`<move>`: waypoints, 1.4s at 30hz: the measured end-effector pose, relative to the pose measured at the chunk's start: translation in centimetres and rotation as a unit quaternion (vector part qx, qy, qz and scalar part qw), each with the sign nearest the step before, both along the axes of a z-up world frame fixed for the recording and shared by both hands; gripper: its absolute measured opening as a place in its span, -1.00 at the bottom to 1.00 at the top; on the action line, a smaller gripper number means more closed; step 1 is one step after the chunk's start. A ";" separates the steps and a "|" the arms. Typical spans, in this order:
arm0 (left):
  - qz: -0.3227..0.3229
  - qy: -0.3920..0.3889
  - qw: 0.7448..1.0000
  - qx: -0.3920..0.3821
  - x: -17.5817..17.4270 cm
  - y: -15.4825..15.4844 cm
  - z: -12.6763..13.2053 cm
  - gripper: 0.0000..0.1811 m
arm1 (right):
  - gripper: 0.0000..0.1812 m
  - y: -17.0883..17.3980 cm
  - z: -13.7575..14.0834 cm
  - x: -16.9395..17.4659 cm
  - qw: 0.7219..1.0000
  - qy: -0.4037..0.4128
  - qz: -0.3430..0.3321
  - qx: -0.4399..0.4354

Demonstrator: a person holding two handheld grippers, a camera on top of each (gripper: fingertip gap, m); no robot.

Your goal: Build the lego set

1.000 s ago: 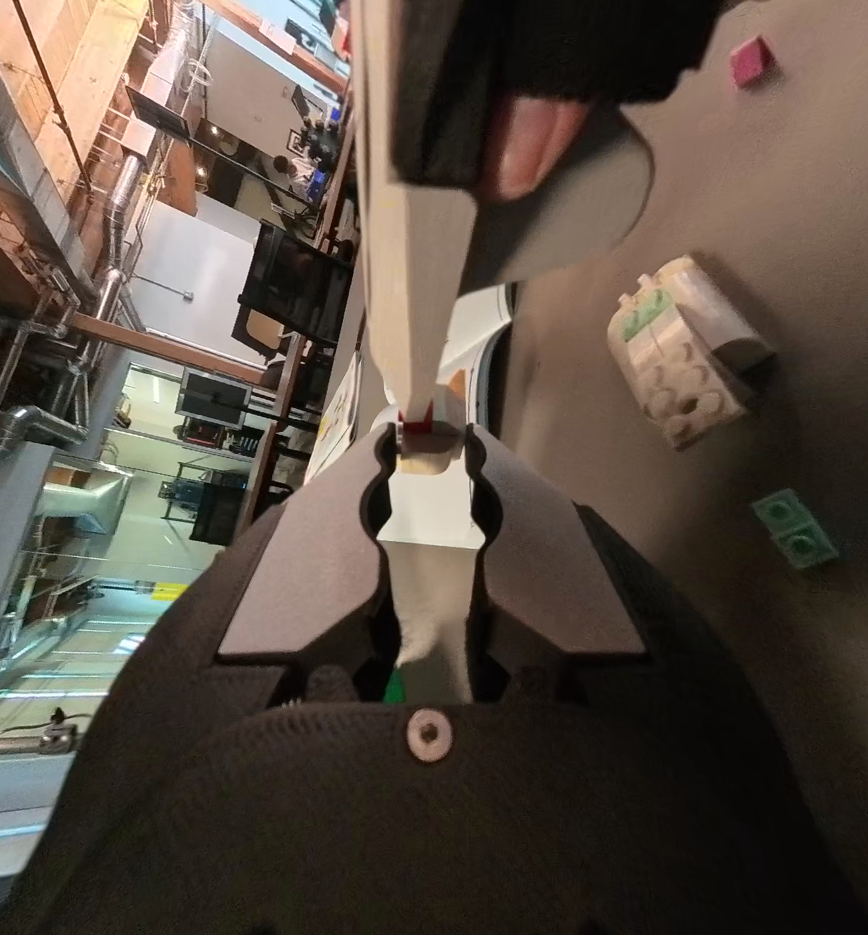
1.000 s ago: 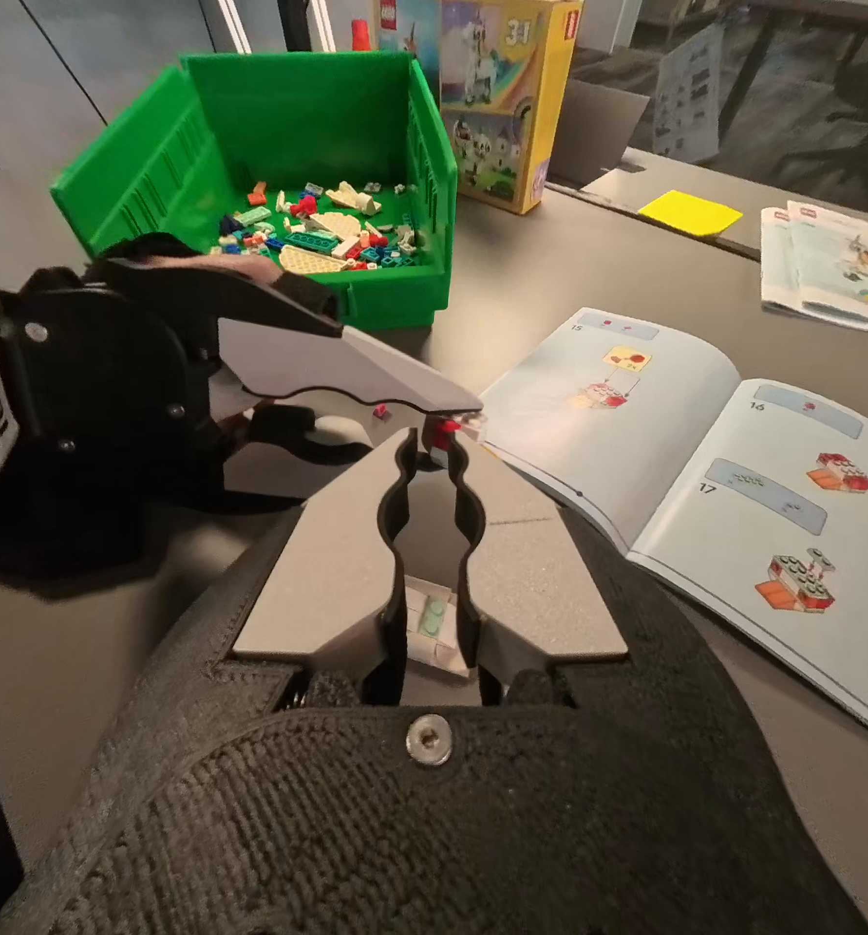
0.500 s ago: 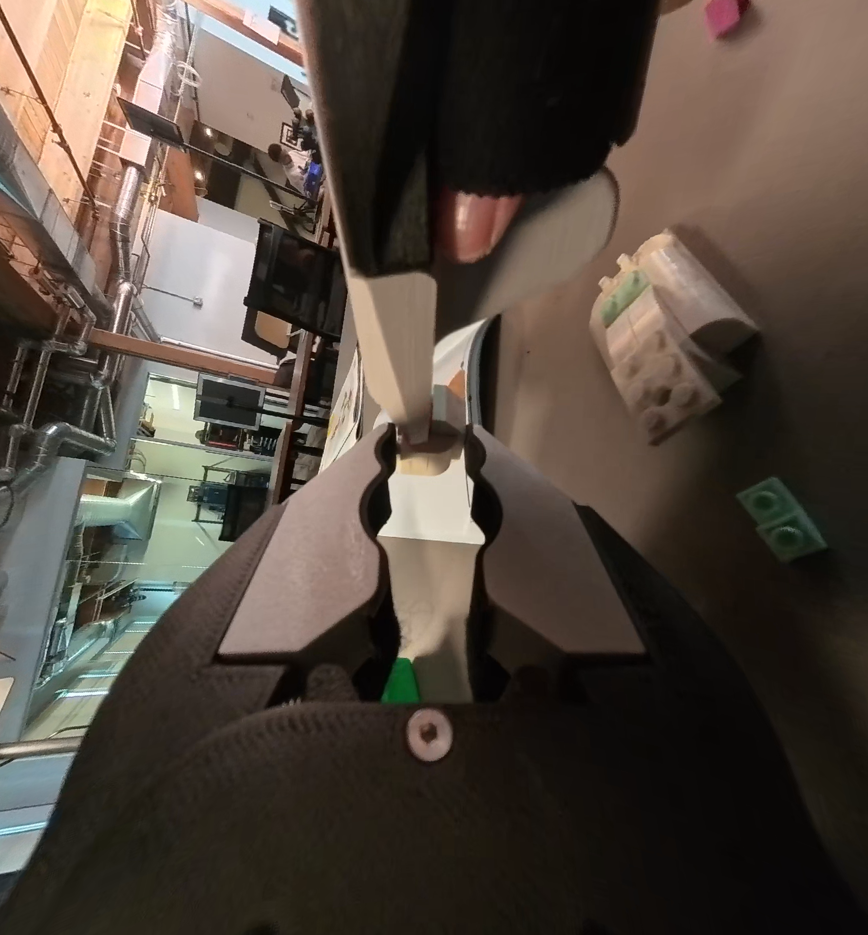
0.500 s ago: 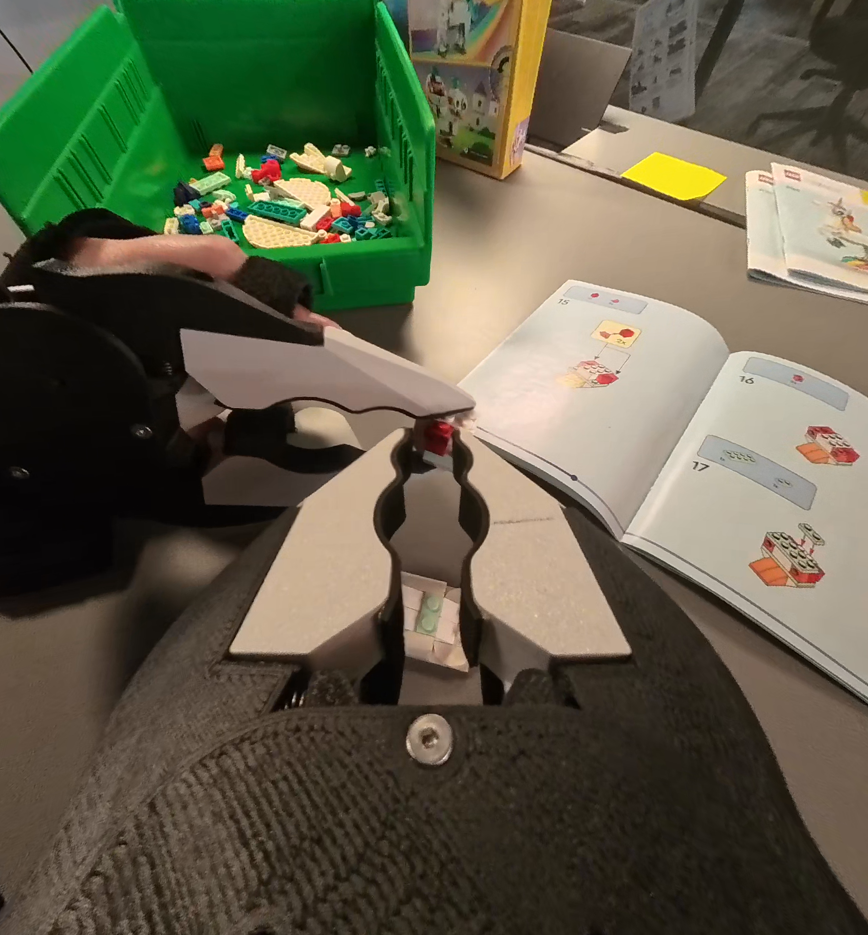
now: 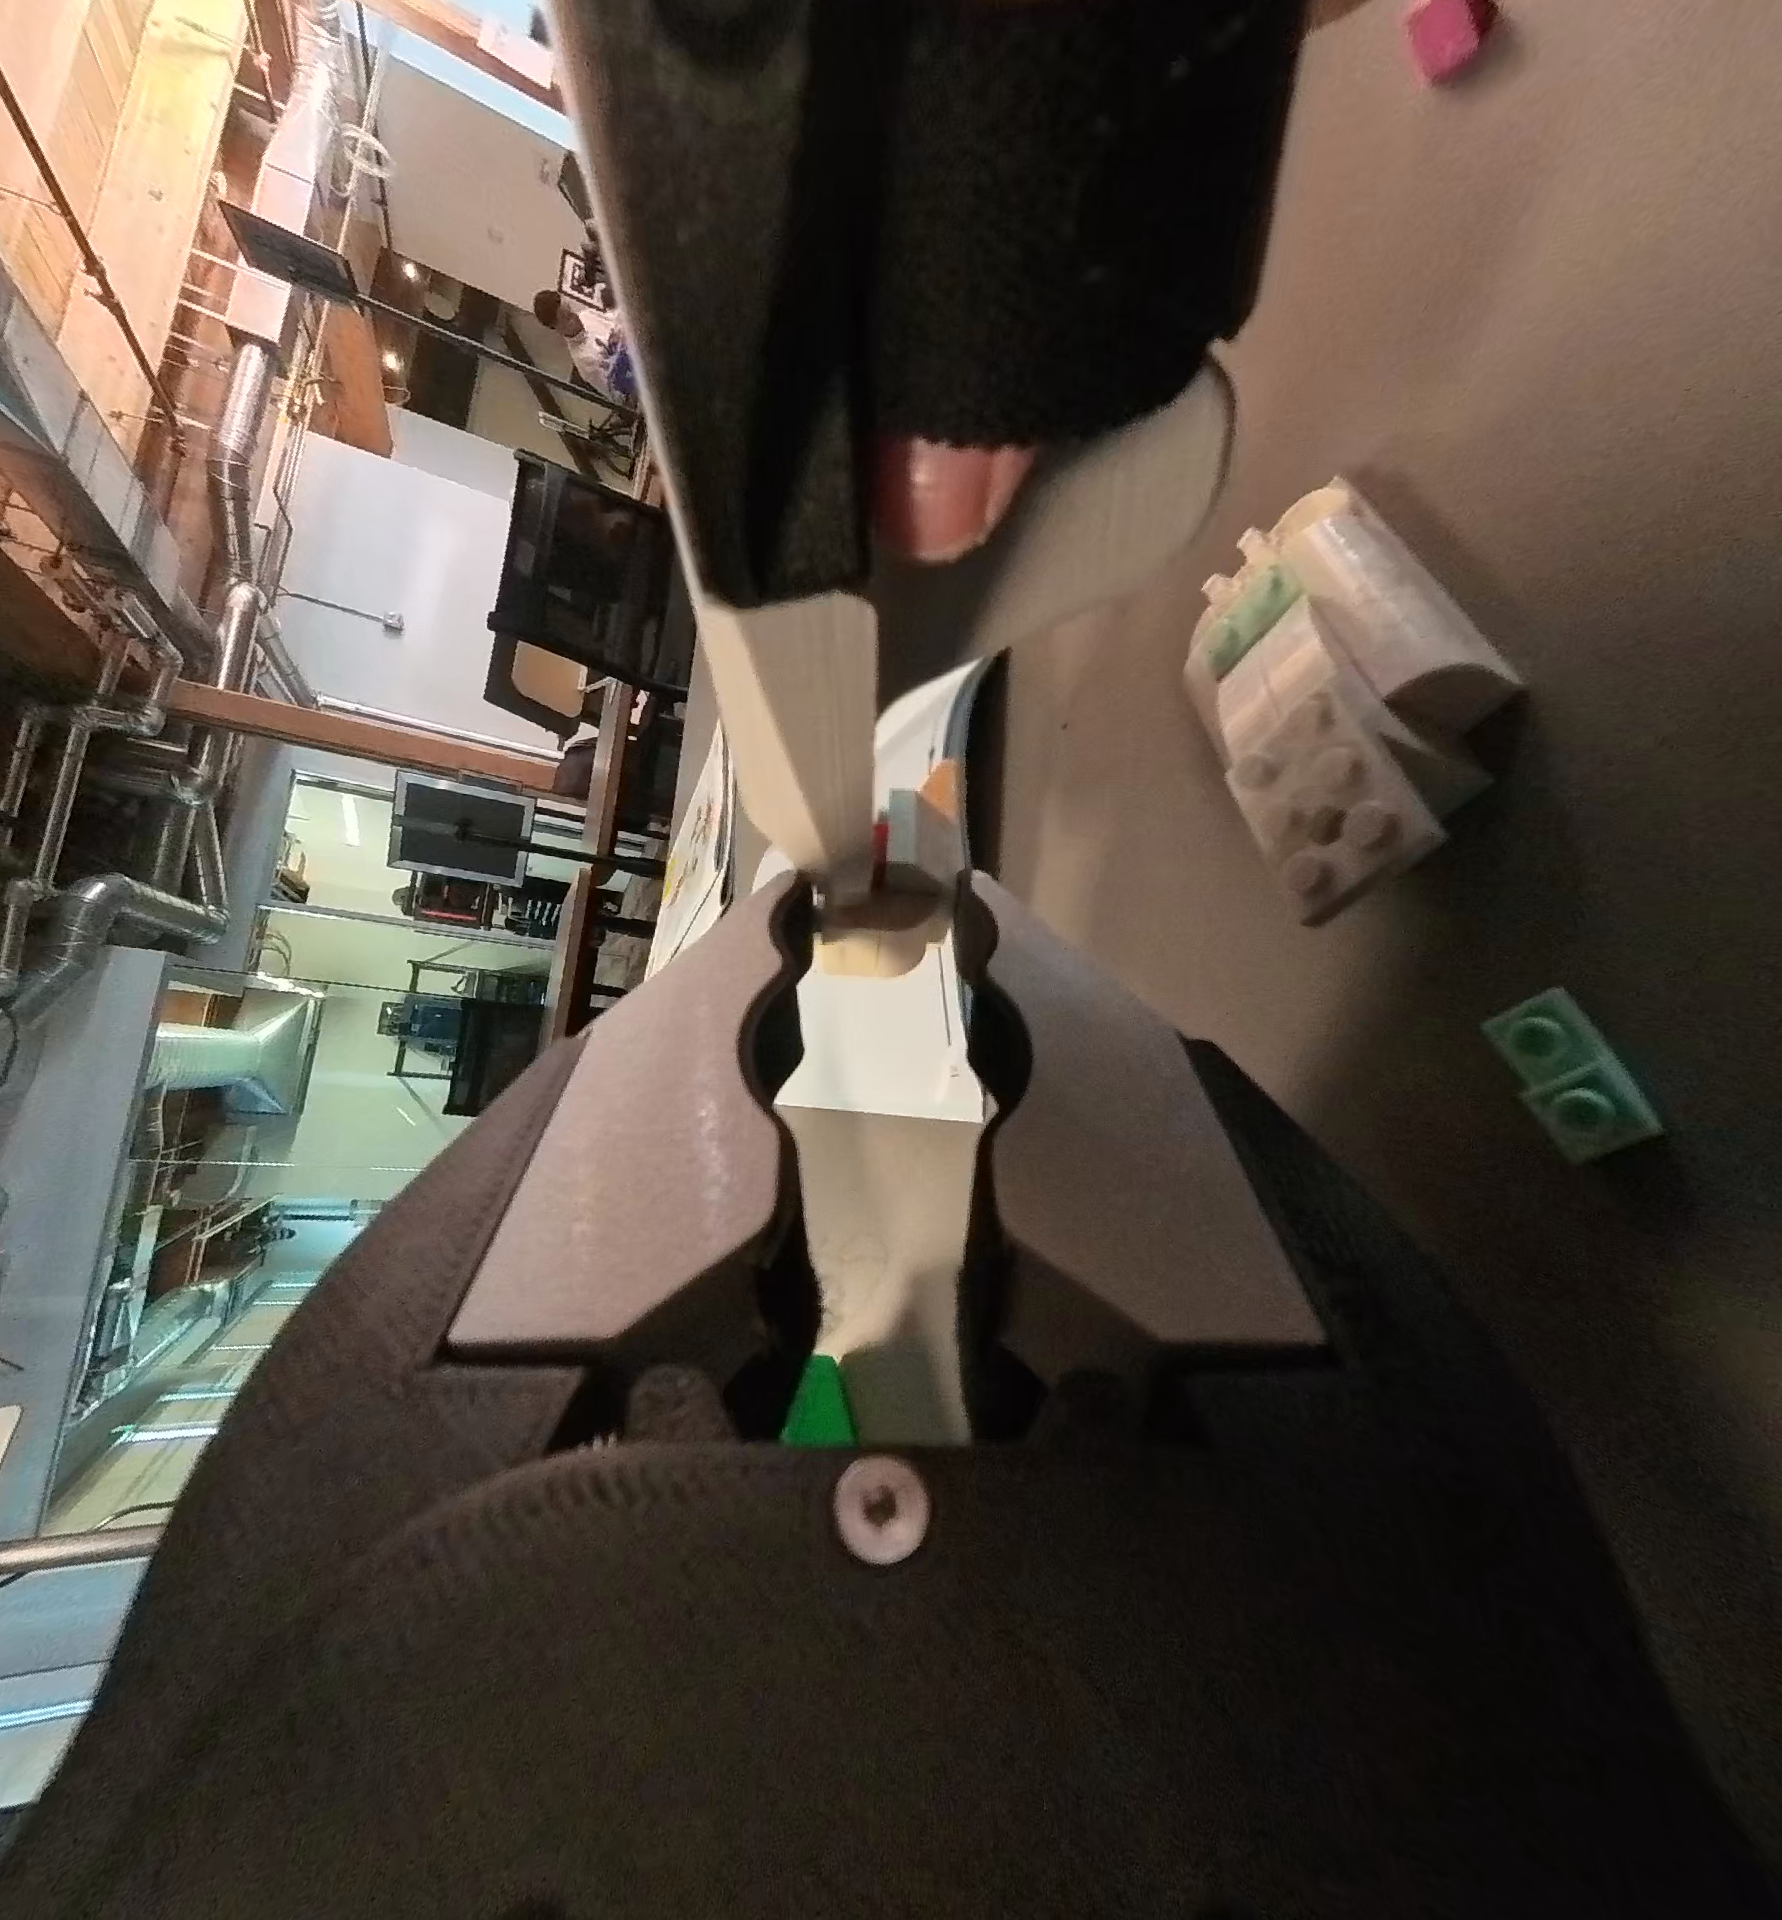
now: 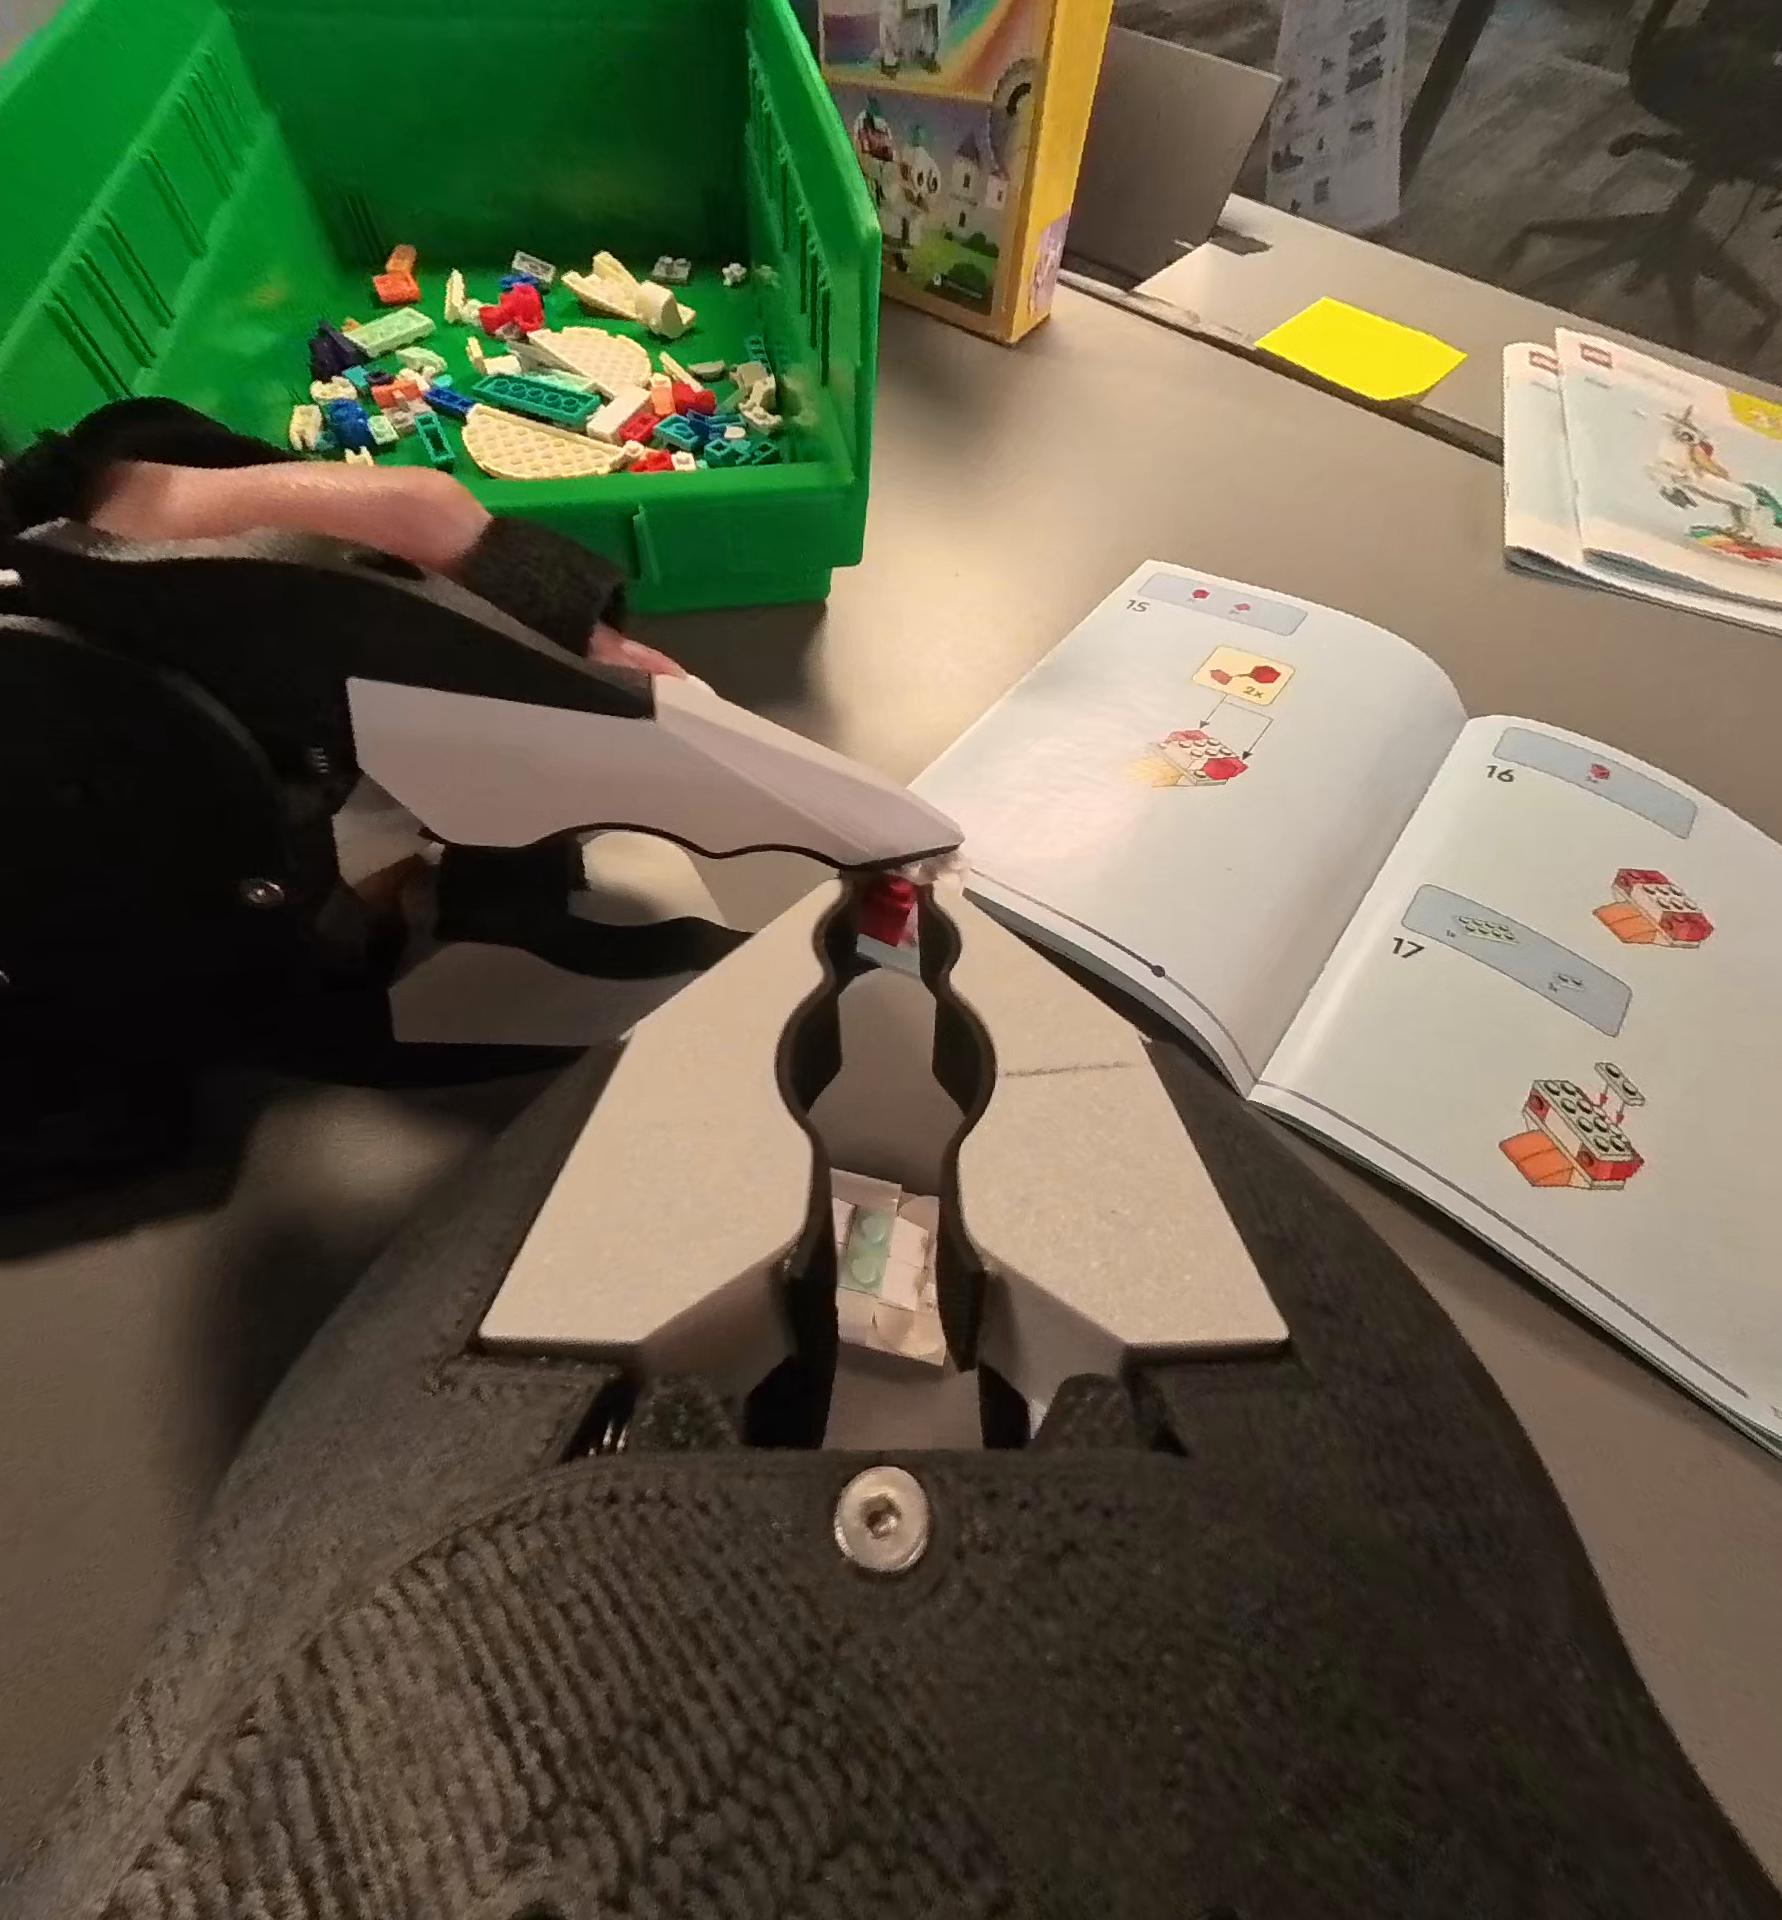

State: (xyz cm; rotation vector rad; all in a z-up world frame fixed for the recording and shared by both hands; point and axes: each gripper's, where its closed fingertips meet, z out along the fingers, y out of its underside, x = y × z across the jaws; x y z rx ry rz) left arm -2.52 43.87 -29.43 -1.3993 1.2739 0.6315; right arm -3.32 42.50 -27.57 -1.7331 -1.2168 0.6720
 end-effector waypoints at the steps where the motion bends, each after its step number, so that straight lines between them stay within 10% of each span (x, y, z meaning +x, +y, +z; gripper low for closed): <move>1: 0.000 0.000 1.000 0.000 0.0 0.0 0.0 -0.72 | -0.89 0.0 0.0 0.0 1.000 0.000 0.000 -0.001; 12: -0.002 0.002 1.000 -0.010 0.2 -0.2 -0.3 -0.72 | -0.90 0.1 -0.6 0.2 0.999 -0.044 0.007 0.023; 28: -0.033 -0.054 0.998 -0.026 1.3 -0.6 0.3 -0.71 | -0.93 0.0 0.3 0.8 0.927 0.205 0.031 -0.313; 36: -0.032 -0.085 0.994 -0.057 1.3 -0.5 0.0 -0.71 | -0.92 0.1 0.1 0.8 0.983 0.130 0.023 -0.126; 42: -0.011 -0.087 0.993 -0.079 0.0 -0.1 -0.8 -0.71 | -0.92 2.5 3.9 2.9 0.960 0.228 -0.011 -0.163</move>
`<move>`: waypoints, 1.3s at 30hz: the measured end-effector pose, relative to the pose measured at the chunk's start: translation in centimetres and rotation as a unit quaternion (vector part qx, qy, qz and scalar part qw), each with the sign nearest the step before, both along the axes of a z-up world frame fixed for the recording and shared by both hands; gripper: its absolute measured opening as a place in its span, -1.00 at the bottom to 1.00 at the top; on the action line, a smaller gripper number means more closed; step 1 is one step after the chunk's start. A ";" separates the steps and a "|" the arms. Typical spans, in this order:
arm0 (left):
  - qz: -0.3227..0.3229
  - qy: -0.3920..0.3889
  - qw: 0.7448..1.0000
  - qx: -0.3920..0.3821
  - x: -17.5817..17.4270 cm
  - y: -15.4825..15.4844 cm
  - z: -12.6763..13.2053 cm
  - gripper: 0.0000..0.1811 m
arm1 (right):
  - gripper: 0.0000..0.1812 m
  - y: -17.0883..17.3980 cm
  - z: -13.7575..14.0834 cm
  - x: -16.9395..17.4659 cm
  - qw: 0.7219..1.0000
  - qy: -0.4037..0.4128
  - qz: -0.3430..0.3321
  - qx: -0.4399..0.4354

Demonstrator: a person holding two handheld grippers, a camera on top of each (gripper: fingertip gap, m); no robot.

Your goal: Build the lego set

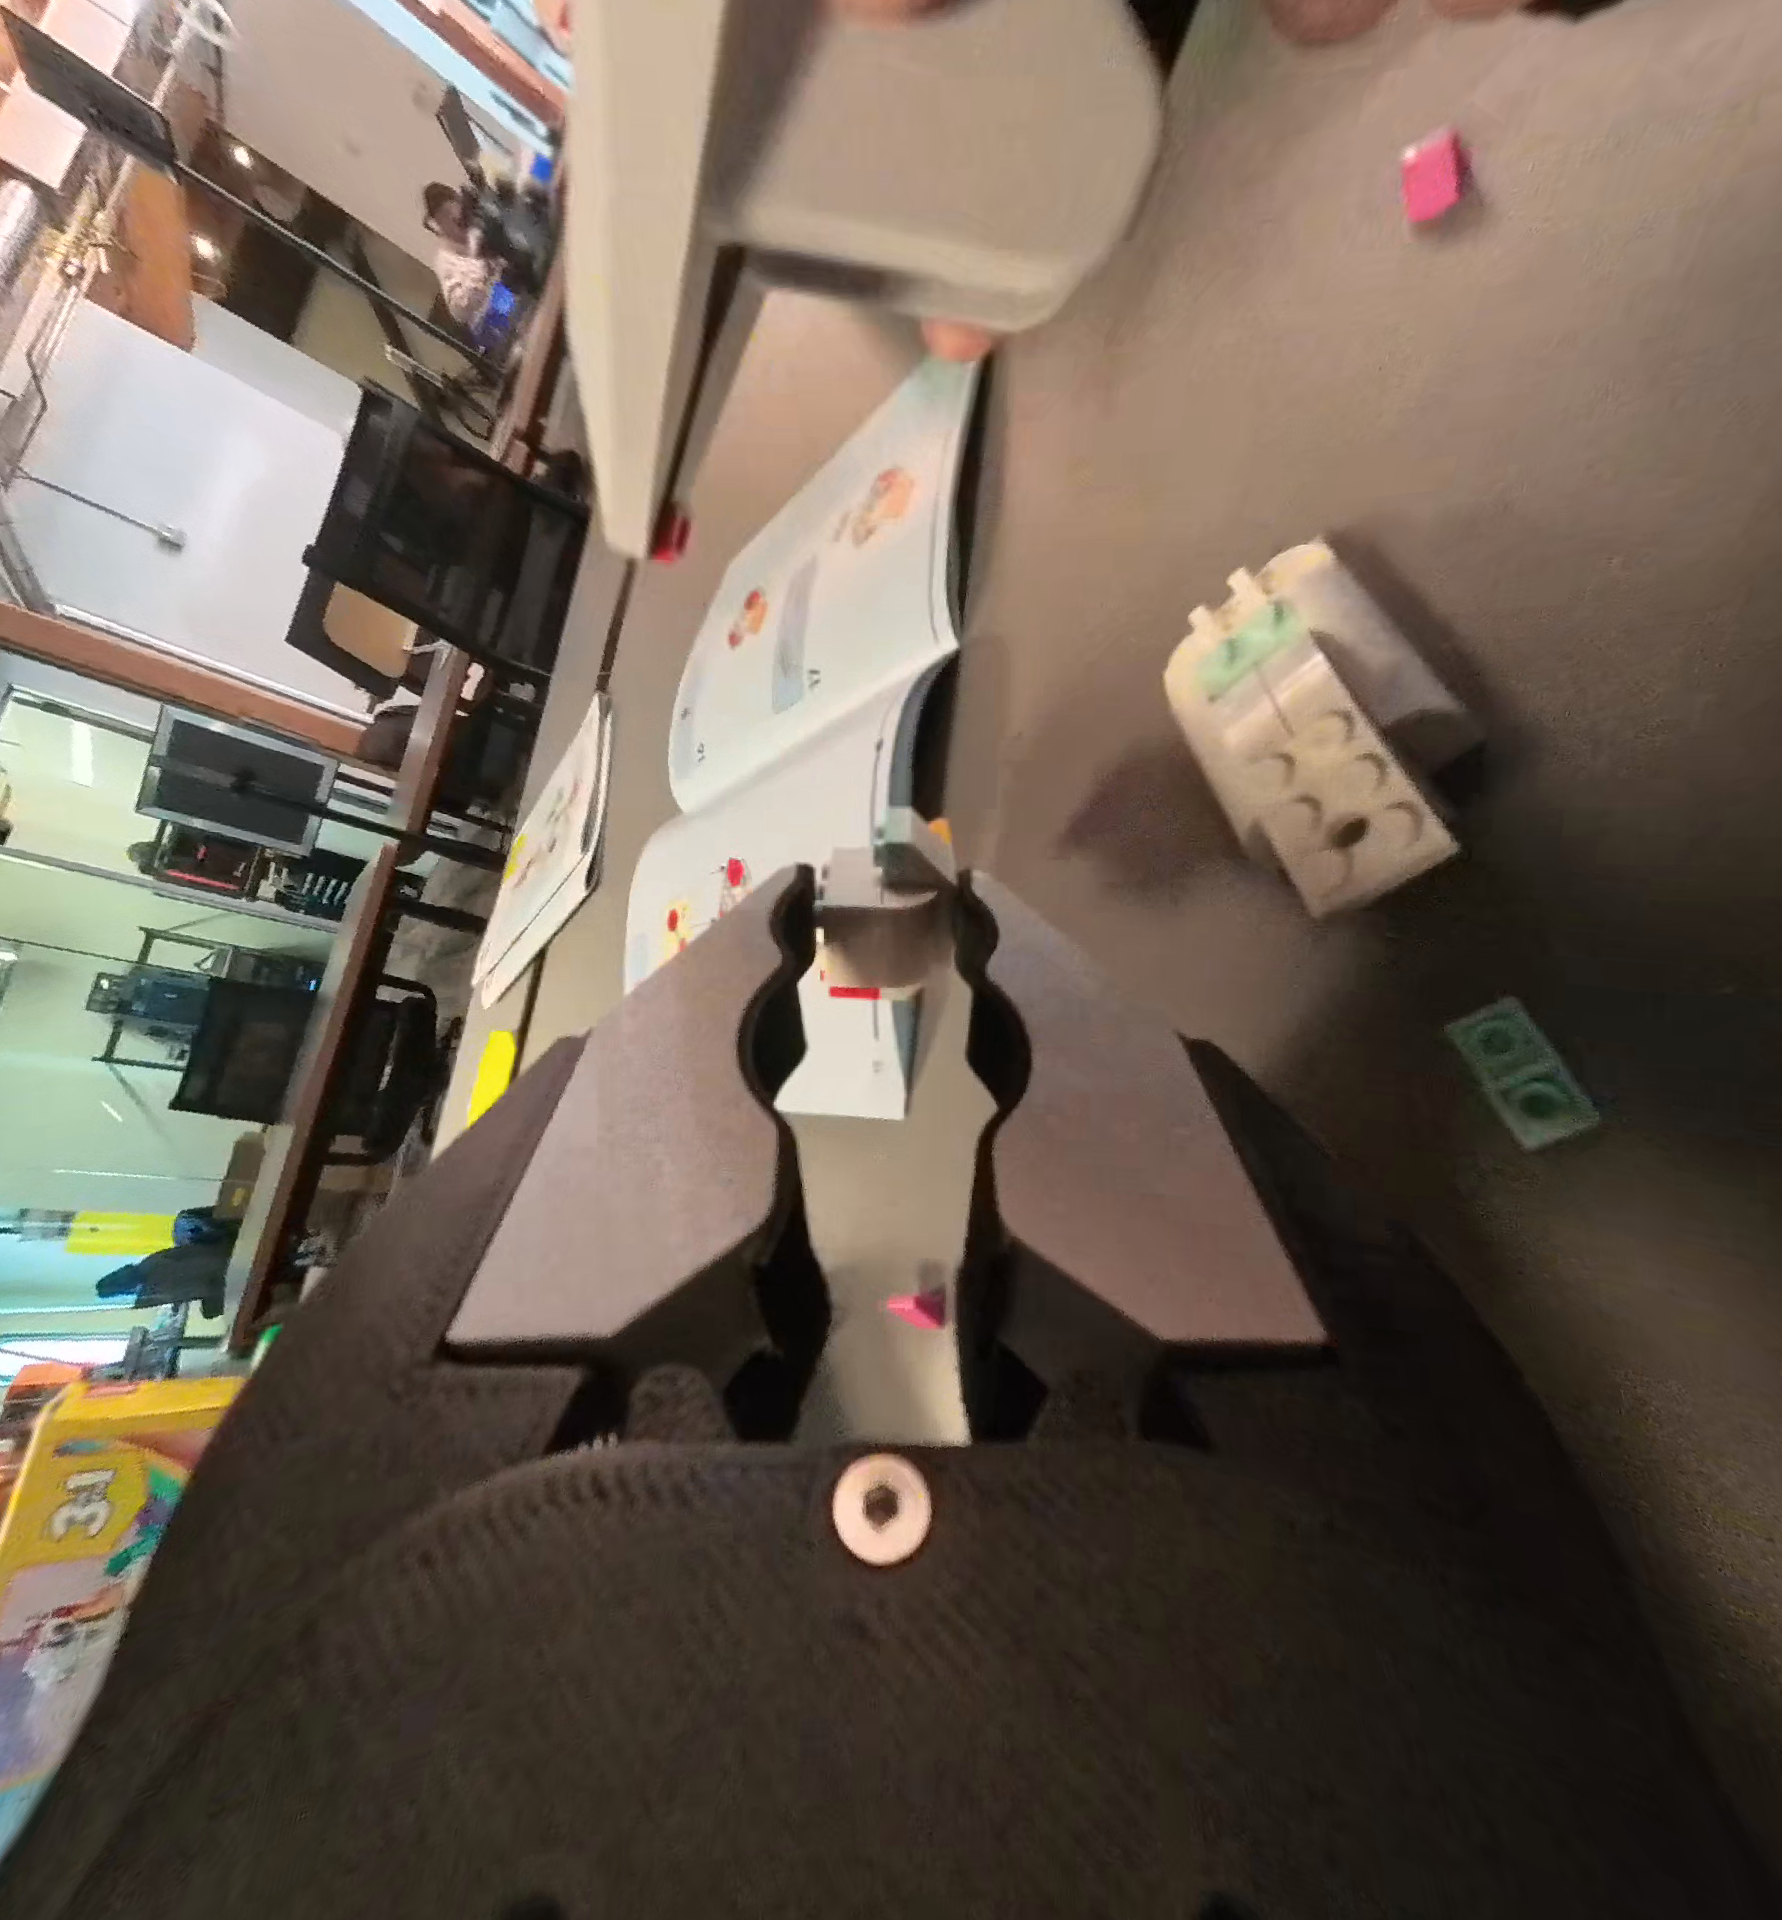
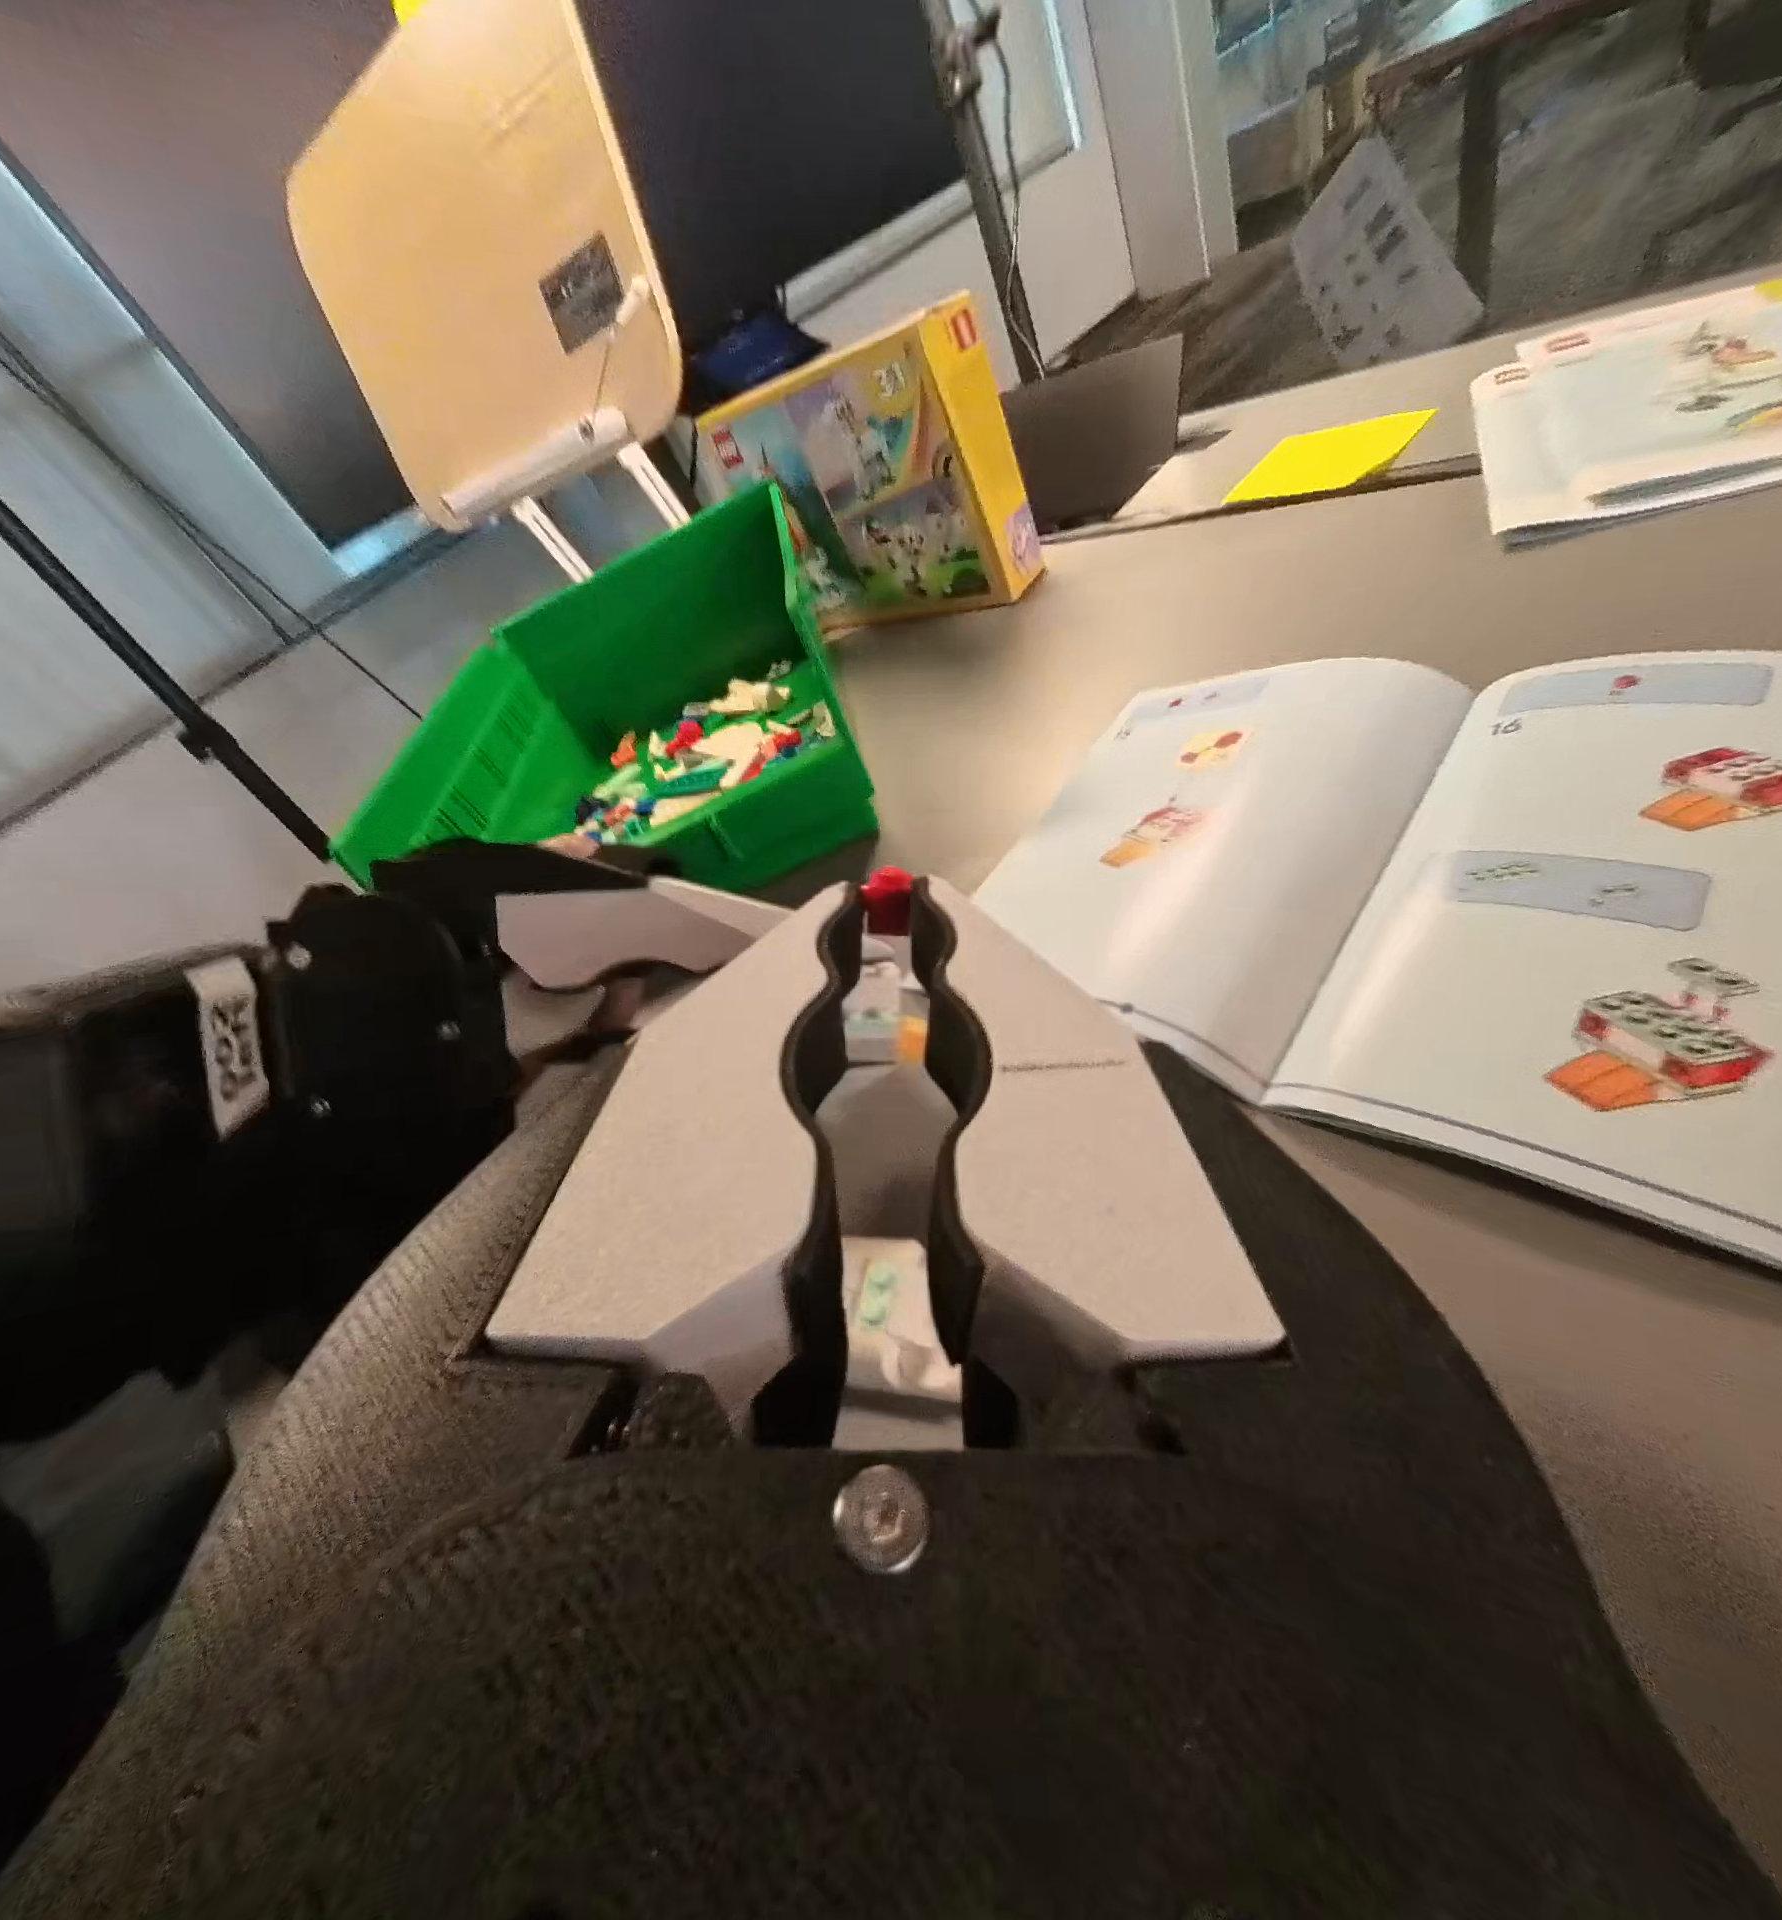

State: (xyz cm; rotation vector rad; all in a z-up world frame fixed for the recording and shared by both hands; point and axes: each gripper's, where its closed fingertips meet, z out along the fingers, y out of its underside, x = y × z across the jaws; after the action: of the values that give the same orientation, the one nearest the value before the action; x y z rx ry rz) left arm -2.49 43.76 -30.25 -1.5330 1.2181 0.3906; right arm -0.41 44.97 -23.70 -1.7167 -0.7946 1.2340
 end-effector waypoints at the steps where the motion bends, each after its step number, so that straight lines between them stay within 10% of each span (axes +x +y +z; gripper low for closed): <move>1: -0.001 -0.016 1.000 -0.001 0.2 0.0 0.3 -0.71 | -0.92 0.0 0.0 0.3 1.000 -0.014 0.004 0.008; 39: -0.033 -0.001 0.988 0.152 1.4 -1.4 4.7 -0.71 | -0.84 -3.3 -0.5 -1.9 0.985 -0.145 0.061 0.072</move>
State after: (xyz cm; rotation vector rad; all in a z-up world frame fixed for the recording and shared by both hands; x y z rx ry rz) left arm -1.11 42.31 -25.54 -1.2282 1.1458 0.5076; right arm -2.35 41.65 -24.22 -1.7717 -1.1485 0.9904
